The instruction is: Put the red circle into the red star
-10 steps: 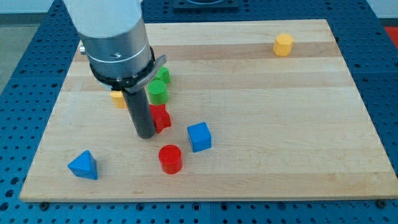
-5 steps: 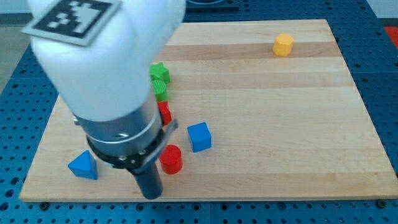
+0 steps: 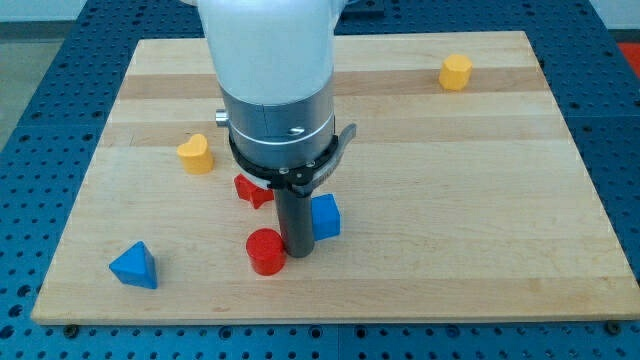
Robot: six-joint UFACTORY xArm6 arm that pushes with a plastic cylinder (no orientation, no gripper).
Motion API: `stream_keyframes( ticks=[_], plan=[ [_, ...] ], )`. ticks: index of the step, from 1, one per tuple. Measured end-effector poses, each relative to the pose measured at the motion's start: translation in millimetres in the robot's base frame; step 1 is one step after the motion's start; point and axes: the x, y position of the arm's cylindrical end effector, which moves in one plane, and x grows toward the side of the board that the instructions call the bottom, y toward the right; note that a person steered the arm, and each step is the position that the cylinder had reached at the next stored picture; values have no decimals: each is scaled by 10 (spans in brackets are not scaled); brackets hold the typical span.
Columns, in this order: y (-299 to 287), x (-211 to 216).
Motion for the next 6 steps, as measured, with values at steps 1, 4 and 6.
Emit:
stream_keyframes(
  ticks=[1,4,6],
  plan=[
    [0,0],
    [50,459],
    [-269,204]
  ],
)
